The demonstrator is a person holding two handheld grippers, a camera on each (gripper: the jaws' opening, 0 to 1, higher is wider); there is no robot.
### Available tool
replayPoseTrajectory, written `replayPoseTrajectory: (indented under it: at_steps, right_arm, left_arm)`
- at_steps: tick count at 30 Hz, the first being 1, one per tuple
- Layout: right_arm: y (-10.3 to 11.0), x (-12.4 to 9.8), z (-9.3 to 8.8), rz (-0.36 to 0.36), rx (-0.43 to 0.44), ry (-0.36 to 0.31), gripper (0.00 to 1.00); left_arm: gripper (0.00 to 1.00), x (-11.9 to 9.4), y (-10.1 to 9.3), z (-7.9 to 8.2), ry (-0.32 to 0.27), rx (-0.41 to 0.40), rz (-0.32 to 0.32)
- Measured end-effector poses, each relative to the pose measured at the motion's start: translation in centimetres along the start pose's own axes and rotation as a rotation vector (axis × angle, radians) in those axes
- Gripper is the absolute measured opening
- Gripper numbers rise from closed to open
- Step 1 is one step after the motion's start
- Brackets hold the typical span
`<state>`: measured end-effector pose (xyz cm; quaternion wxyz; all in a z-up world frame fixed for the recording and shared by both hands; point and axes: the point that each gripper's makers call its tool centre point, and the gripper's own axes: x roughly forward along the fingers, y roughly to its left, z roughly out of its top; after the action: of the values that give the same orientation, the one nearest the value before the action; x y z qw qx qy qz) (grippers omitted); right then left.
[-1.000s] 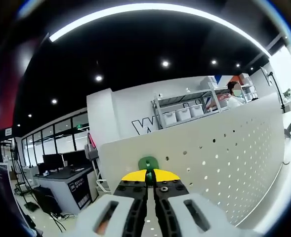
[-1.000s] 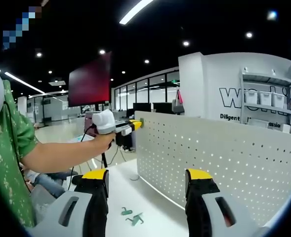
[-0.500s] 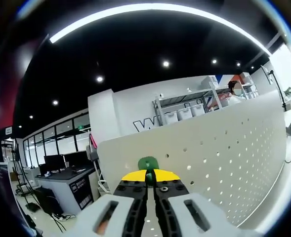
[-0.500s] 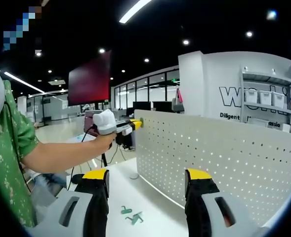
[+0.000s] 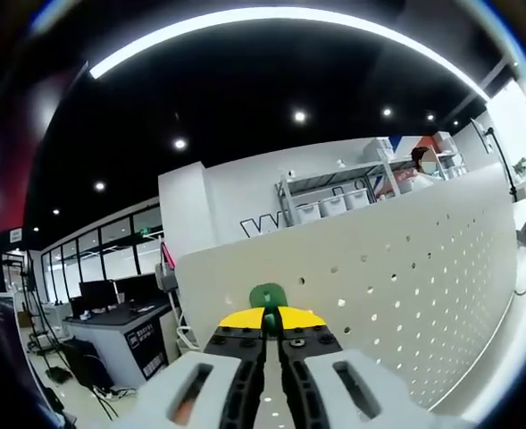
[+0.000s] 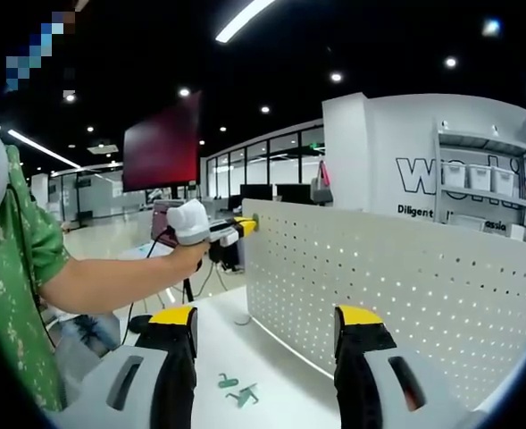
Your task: Insert the hook assembly into the mounting plate slot until the hook locks in place.
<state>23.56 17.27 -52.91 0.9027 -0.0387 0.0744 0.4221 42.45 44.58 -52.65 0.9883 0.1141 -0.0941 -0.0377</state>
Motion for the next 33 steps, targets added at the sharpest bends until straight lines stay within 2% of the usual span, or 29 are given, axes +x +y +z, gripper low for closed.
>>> replayPoseTrajectory:
  at_steps: [8, 11, 15, 28, 33]
  right_arm:
    - [0.1, 0.1, -0.1, 0.006, 0.005, 0.0, 0.63]
    - [0.1, 0.0, -0.1, 0.005, 0.006, 0.0, 0.63]
    - [0.2, 0.0, 0.1, 0.007, 0.004, -0.004, 0.62]
    - [0.7, -0.2, 0.4, 0.017, 0.002, -0.016, 0.62]
    - [1.1, -0.4, 0.6, 0.022, 0.0, -0.023, 0.62]
  left_arm:
    - [0.12, 0.0, 0.1, -0.1, 0.016, -0.031, -0.001]
    - [0.22, -0.1, 0.3, 0.1, 0.01, -0.067, 0.01]
    - [0.24, -0.2, 0.3, 0.3, 0.006, -0.081, 0.007]
    - [0.54, -1.5, -0.2, 0.9, 0.012, -0.139, 0.008]
    - [0.6, -2.4, -0.6, 1.0, 0.028, -0.145, 0.002]
